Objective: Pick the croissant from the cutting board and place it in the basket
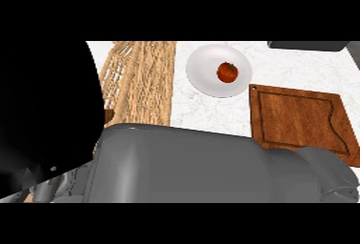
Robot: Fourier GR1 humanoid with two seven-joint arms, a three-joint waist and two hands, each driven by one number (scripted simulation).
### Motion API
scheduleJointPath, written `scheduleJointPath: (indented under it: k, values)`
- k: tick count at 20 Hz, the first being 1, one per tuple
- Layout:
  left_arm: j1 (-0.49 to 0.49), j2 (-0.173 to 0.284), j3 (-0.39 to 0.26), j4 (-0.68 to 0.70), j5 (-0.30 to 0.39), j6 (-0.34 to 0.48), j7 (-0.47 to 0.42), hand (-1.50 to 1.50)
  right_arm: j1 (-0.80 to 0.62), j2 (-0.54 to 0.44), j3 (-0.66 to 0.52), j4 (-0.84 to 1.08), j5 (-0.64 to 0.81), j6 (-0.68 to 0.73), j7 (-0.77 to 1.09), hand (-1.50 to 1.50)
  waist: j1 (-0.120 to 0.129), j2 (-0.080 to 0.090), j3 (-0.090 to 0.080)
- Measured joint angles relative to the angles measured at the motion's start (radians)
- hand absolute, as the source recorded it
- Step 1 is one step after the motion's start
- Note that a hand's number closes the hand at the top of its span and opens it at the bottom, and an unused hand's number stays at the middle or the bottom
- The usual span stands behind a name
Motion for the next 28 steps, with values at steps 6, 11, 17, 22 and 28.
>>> scheduleJointPath:
  k: [6,11,17,22,28]
  values:
    - [0.016,0.005,-0.001,-0.027,0.007,0.014,0.015,0.0,-0.21,0.0,0.001,0.232,-0.022,0.088,0.044,1.5,-0.02,0.004,0.0]
    - [0.035,0.006,0.003,-0.047,0.013,0.019,0.001,0.0,-0.313,0.0,-0.008,0.41,-0.074,0.157,0.041,1.5,-0.032,0.013,0.004]
    - [0.05,0.003,0.002,-0.057,0.008,0.032,-0.01,0.0,-0.351,0.002,-0.016,0.572,-0.086,0.199,-0.004,1.5,-0.048,0.018,0.01]
    - [0.065,0.002,-0.001,-0.059,-0.004,0.039,-0.028,0.0,-0.321,0.002,-0.038,0.633,-0.092,0.215,-0.081,1.5,-0.061,0.019,0.016]
    - [0.069,0.003,0.006,-0.059,0.003,0.033,-0.037,0.0,-0.24,0.006,-0.02,0.655,-0.089,0.203,-0.146,1.5,-0.064,0.02,0.018]
